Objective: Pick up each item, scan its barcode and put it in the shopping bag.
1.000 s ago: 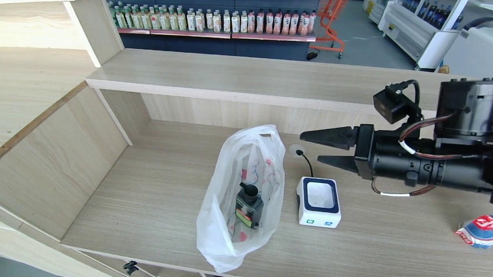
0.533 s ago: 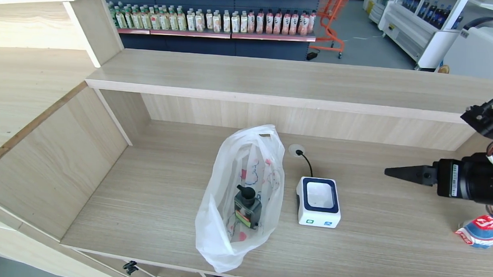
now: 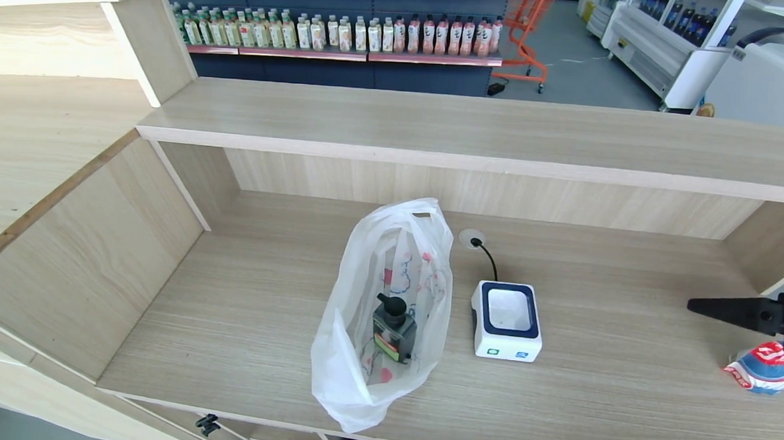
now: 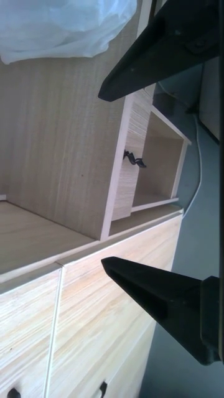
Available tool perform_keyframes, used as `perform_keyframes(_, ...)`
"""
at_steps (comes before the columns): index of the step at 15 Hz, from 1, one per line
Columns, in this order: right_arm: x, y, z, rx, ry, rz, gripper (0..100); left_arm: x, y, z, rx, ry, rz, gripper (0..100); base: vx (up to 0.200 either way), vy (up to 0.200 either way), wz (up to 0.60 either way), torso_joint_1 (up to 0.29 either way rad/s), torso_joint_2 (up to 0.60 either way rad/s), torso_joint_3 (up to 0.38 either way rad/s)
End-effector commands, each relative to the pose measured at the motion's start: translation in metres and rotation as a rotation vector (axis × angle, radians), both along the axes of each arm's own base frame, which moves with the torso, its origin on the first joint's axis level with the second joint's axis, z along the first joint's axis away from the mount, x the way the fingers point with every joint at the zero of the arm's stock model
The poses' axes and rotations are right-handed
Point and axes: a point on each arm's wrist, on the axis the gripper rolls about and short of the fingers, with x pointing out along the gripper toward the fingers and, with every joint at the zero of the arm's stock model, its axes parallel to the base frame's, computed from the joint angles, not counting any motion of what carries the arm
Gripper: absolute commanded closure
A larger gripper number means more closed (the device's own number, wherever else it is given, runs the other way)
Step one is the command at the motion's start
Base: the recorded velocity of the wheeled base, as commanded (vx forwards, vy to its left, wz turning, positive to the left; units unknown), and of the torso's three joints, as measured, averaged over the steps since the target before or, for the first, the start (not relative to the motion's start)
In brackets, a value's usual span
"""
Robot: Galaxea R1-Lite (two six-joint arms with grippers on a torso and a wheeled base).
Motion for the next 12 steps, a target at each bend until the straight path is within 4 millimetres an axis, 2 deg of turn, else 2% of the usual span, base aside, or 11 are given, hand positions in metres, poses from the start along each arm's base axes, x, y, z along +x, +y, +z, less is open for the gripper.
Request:
perform_keyframes(1, -0.015, -0.002, 0.005, 0.001, -0.034, -0.015, 0, 0.000, 0.000, 0.000, 0.000, 0.001, 0.000, 0, -0.200, 0.000, 0.00, 0.012, 0.01, -0.002)
perform_keyframes(4, -0.016, -0.002, 0.005, 0.000, -0.038, -0.017, 0, 0.000, 0.000, 0.000, 0.000, 0.001, 0.002, 0, -0.200, 0.000, 0.00, -0.004, 0.00, 0.005)
perform_keyframes(7, -0.016, -0.002, 0.004, 0.002, -0.033, -0.018, 0, 0.000, 0.000, 0.000, 0.002, 0.002, 0.002, 0, 0.000, 0.000, 0.00, 0.000, 0.00, 0.000)
perform_keyframes(10, -0.009, -0.005, 0.003, 0.003, -0.017, -0.040, 0, 0.002, 0.000, 0.001, 0.005, 0.028, 0.000, 0, 0.000, -0.200, 0.00, 0.009, 0.00, 0.004)
perform_keyframes(12, 0.003, -0.011, 0.007, 0.030, -0.012, -0.088, 0, 0.003, 0.000, 0.001, 0.005, 0.039, 0.000, 0, 0.000, -0.200, 0.00, 0.000, 0.00, 0.000)
